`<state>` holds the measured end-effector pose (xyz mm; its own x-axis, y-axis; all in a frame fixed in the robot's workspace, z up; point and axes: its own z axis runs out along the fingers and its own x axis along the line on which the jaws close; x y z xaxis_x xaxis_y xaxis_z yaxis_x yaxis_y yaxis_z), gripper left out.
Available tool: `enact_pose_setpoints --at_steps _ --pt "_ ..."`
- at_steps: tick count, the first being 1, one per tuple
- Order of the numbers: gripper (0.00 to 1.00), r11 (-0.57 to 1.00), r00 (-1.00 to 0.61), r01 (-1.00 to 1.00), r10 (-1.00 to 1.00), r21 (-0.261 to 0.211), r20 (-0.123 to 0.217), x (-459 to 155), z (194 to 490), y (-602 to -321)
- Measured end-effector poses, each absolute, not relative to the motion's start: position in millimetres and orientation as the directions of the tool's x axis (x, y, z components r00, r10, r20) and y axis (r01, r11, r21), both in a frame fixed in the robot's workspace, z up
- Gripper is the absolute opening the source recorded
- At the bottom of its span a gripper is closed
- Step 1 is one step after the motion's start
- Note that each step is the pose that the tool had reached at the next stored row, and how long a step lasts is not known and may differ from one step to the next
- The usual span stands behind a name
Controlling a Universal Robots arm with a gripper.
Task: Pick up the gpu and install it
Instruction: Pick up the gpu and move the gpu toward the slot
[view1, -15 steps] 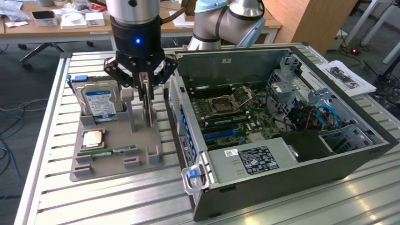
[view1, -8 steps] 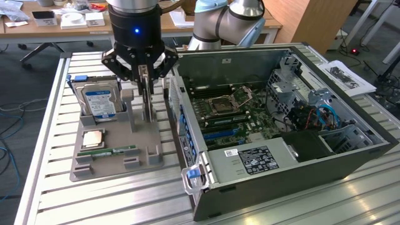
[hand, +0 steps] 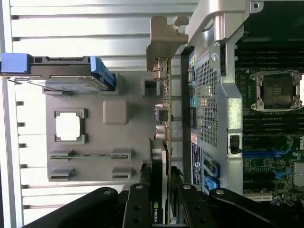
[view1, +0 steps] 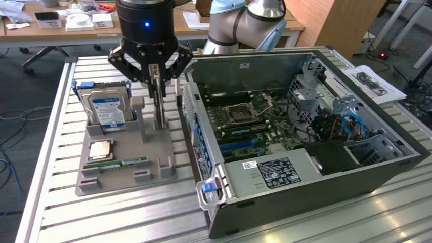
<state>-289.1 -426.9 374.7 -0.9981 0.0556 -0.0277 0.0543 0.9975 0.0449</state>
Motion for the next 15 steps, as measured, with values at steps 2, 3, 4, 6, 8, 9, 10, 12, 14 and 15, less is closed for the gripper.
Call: enact_pose_setpoints --at_steps 2,3,4,6,8,9,10,12,14,15 --pt "0.27 0.998 -0.998 0.054 0.056 0.045 -0.028 -289.1 377.7 -426.9" --pt "0.27 0.998 -0.998 0.054 0.056 0.045 -0.028 -289.1 379.5 -426.9" --pt "0.27 0.998 -0.998 0.054 0.056 0.045 -0.028 -289.1 381.6 -426.9" --pt "0.27 0.998 -0.998 0.054 0.056 0.045 -0.028 -289.1 385.8 -426.9" --pt "0.27 0.998 -0.998 0.054 0.056 0.045 -0.029 -289.1 390.0 -426.9" --pt "0.27 0.998 -0.998 0.054 0.056 0.045 -0.029 -289.1 392.1 -426.9" --pt "0.27 0.998 -0.998 0.054 0.056 0.045 -0.029 -289.1 394.0 -426.9" --pt "0.27 0.998 -0.998 0.054 0.056 0.045 -0.029 -289.1 397.8 -426.9" --pt "0.27 0.998 -0.998 0.054 0.056 0.045 -0.029 -289.1 400.9 -426.9" --pt "0.27 0.998 -0.998 0.054 0.056 0.045 -0.030 -289.2 402.2 -426.9"
